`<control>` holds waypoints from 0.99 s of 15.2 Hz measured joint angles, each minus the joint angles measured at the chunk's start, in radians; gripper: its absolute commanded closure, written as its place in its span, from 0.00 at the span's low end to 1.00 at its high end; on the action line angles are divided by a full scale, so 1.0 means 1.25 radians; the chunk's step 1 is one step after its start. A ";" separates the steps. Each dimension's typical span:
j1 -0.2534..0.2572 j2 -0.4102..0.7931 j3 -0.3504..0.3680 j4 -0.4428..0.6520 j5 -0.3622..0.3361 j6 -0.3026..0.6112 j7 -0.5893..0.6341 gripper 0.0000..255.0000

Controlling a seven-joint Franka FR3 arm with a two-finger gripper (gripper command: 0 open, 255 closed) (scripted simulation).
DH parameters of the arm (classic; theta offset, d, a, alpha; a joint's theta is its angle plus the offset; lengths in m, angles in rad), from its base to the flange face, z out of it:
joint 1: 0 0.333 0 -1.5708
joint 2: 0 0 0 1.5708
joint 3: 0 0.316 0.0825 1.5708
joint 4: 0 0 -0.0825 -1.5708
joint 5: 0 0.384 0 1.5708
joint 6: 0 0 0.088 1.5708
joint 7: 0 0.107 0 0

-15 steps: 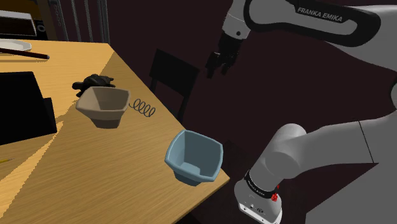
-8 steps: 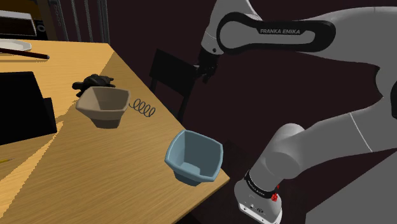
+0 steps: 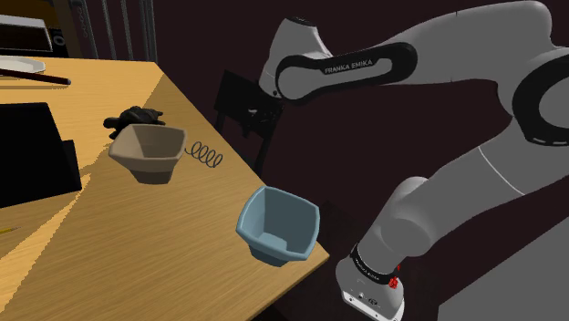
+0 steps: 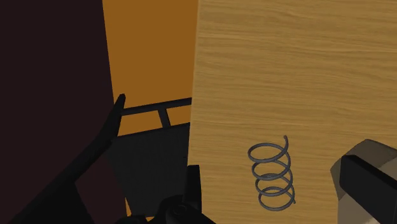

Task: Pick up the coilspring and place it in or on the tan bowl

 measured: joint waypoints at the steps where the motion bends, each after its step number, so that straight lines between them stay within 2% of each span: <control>1: 0.000 0.026 0.004 -0.001 -0.002 0.033 0.005 0.00; 3: 0.000 0.080 0.011 0.001 -0.008 0.095 0.016 0.00; 9: -0.002 0.272 0.026 0.086 -0.046 0.233 0.053 0.00; 15: 0.011 0.437 0.028 0.190 -0.100 0.323 0.103 0.00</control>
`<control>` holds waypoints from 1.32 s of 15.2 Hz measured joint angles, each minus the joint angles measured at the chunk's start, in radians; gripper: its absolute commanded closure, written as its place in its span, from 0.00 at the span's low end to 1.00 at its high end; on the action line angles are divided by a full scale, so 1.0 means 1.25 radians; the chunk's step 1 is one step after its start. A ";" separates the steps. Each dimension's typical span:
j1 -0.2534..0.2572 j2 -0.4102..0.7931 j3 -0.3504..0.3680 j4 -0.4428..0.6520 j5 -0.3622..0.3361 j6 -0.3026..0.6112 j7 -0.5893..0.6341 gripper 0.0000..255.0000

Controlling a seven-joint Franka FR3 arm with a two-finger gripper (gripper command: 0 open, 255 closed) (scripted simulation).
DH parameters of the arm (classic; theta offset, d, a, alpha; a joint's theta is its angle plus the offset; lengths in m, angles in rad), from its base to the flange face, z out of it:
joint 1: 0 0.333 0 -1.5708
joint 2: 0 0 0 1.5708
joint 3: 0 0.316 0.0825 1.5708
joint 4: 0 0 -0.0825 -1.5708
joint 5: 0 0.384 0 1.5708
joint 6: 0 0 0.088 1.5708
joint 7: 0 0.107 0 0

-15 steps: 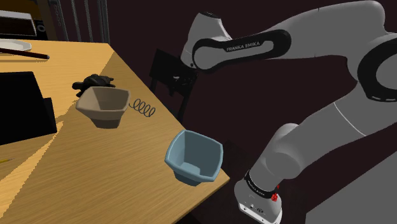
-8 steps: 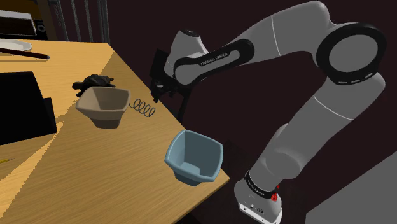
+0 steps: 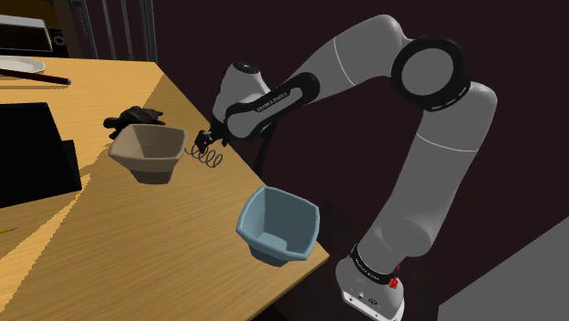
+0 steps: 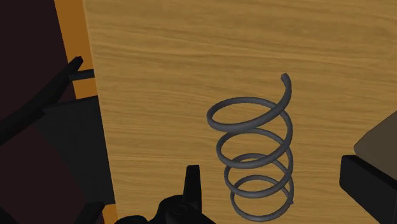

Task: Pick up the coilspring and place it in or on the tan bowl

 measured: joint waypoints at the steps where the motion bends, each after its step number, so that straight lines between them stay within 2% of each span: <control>1: 0.002 0.015 -0.002 0.009 -0.005 0.007 0.004 0.00; 8: 0.012 0.095 -0.016 0.038 -0.033 0.059 0.026 0.00; 14: 0.012 0.101 -0.017 0.042 -0.034 0.062 0.026 0.00; 15: 0.012 0.101 -0.017 0.042 -0.034 0.062 0.026 1.00; 20: 0.012 0.101 -0.016 0.042 -0.034 0.061 0.026 1.00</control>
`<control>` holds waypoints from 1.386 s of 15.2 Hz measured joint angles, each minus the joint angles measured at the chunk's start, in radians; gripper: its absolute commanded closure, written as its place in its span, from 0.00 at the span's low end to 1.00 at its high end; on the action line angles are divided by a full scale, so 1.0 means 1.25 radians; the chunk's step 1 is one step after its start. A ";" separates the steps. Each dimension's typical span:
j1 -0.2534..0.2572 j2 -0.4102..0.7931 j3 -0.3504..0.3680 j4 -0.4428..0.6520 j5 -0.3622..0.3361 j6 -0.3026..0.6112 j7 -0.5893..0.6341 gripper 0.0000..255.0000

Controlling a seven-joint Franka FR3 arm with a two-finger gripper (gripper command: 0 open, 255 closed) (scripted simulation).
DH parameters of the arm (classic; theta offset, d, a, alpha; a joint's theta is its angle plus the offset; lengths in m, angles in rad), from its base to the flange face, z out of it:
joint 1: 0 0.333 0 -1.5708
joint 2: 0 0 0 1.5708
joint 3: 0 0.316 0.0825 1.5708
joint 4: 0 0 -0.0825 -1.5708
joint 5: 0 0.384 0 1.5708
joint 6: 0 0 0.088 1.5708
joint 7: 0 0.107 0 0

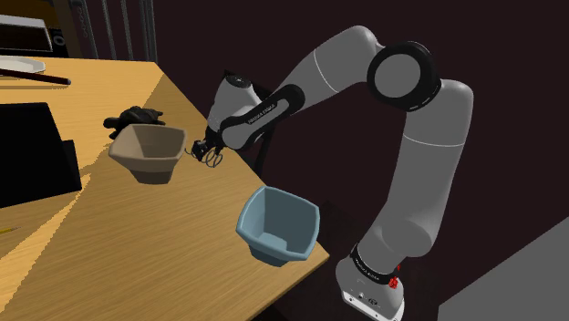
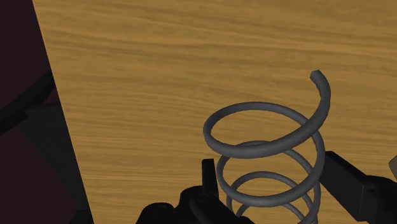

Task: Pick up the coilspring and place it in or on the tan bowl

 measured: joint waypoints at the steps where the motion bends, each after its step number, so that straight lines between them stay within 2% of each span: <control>1: 0.000 0.000 0.000 0.000 0.000 0.000 0.000 1.00; 7: -0.001 -0.009 0.003 0.002 0.004 -0.011 -0.003 1.00; 21: -0.016 -0.105 0.024 0.035 0.052 -0.138 -0.045 1.00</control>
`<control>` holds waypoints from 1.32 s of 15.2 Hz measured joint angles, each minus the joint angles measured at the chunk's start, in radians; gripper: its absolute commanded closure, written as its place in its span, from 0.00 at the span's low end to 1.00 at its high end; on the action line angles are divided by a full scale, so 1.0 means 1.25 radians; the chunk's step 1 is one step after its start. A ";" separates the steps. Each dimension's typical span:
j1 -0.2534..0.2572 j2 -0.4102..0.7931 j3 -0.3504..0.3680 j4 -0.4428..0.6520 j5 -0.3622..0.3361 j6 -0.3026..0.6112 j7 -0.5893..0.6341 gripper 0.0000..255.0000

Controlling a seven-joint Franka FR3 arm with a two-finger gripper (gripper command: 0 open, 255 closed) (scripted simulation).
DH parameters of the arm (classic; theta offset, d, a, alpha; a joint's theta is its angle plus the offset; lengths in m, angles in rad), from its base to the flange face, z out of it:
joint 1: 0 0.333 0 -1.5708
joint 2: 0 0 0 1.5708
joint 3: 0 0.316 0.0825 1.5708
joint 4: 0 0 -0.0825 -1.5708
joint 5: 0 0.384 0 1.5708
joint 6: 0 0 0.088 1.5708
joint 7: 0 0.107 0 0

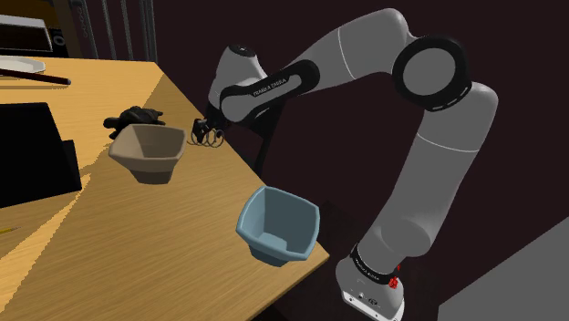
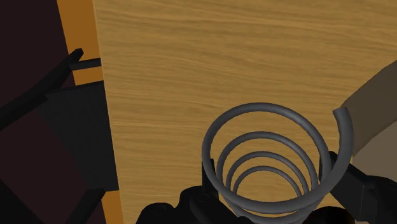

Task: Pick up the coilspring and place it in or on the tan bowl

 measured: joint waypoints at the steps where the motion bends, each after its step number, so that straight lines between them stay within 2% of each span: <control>1: -0.001 -0.007 0.001 0.004 0.003 -0.010 -0.003 1.00; 20: -0.004 -0.090 0.009 0.112 0.042 -0.201 -0.037 1.00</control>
